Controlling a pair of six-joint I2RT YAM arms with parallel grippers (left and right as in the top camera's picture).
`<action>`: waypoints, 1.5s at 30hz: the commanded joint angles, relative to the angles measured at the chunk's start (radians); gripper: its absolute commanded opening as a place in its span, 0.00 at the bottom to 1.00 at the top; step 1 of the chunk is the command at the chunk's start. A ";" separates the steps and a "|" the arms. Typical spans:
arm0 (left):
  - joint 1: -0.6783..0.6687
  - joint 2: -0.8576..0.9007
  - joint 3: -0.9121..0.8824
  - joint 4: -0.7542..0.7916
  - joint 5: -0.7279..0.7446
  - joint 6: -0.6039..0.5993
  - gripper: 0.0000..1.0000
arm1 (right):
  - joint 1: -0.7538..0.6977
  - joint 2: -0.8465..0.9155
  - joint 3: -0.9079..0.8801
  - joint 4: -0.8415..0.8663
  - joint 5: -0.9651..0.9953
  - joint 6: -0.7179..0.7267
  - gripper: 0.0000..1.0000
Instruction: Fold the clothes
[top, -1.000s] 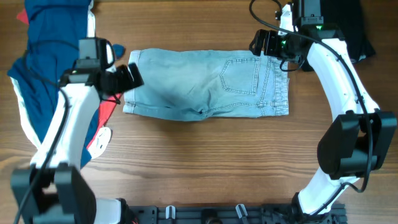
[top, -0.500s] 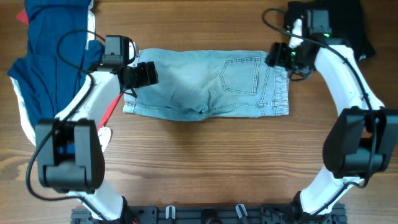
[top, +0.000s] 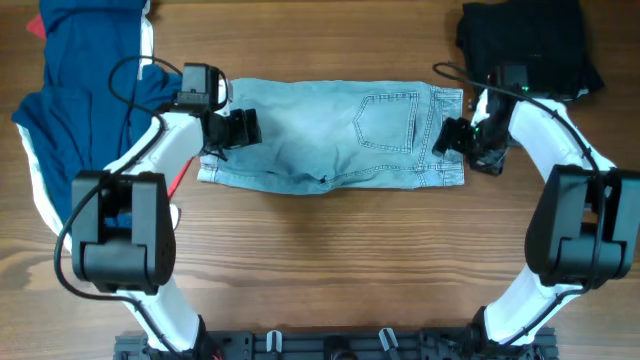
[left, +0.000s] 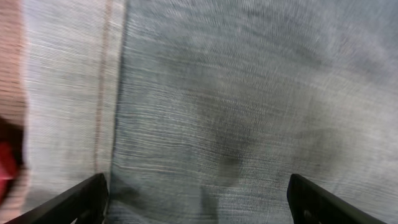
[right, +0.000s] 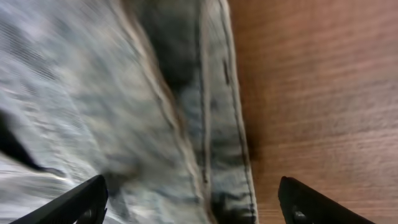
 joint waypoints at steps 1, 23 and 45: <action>-0.016 0.046 0.000 0.002 0.017 0.006 0.92 | 0.002 0.002 -0.042 0.018 0.029 0.026 0.89; -0.018 0.069 0.000 -0.005 0.017 -0.015 0.86 | -0.036 0.002 -0.154 0.268 -0.180 0.154 0.06; -0.133 0.069 0.000 0.010 0.088 -0.269 0.86 | -0.126 -0.095 0.213 -0.047 -0.353 -0.204 0.04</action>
